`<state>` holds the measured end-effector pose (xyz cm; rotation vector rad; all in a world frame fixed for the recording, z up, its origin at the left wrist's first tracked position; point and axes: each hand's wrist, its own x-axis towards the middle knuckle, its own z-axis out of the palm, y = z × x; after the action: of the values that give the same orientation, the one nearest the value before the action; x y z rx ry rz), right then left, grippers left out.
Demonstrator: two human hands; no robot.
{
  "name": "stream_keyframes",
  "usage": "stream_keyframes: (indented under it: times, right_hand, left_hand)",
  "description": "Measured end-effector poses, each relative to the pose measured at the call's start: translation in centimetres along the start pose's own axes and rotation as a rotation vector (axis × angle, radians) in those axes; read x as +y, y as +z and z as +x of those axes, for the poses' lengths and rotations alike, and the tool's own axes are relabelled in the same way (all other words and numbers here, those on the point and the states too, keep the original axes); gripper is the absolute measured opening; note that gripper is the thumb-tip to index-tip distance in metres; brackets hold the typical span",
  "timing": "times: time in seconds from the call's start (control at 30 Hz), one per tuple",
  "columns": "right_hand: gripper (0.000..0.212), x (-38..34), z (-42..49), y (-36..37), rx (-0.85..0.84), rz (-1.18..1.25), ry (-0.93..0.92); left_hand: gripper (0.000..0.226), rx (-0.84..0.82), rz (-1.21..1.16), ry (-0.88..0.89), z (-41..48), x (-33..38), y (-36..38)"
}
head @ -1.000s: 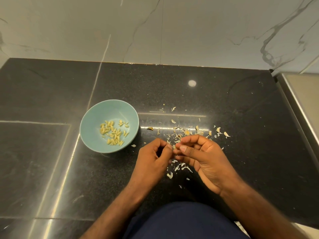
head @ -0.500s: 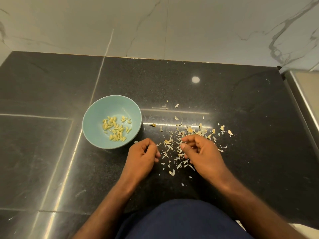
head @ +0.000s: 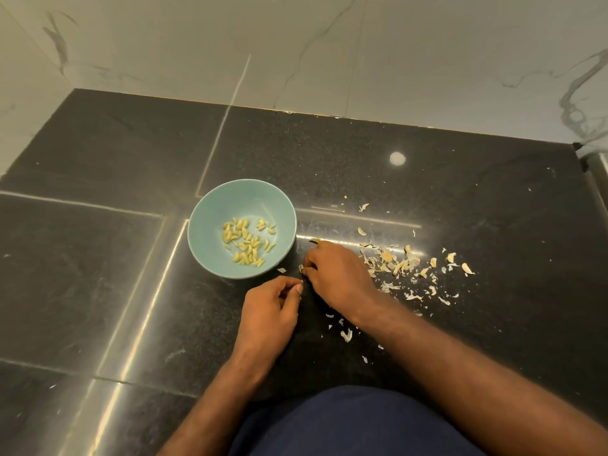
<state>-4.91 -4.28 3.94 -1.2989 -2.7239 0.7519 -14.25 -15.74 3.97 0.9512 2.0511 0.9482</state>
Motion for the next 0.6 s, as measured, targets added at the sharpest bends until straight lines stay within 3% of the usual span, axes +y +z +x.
stream_keyframes:
  times: [0.13, 0.2, 0.43, 0.6]
  right_hand:
    - [0.012, 0.8, -0.8, -0.2, 0.011, 0.113, -0.019]
    - [0.004, 1.4, -1.9, -1.1, 0.051, 0.319, 0.023]
    - [0.010, 2.5, -6.6, -4.9, -0.011, 1.051, 0.167]
    - [0.012, 2.8, -8.0, -5.1, 0.053, 1.132, 0.178]
  left_hand:
    - [0.012, -0.007, -0.094, -0.048, 0.4, -0.1, -0.1]
    - [0.016, -0.030, -0.178, -0.053, 0.6, 0.2, -0.1]
    - [0.038, -0.270, -0.601, -0.011, 0.5, 3.4, -0.2]
    - [0.019, -0.269, -0.644, 0.015, 0.0, 4.4, 0.7]
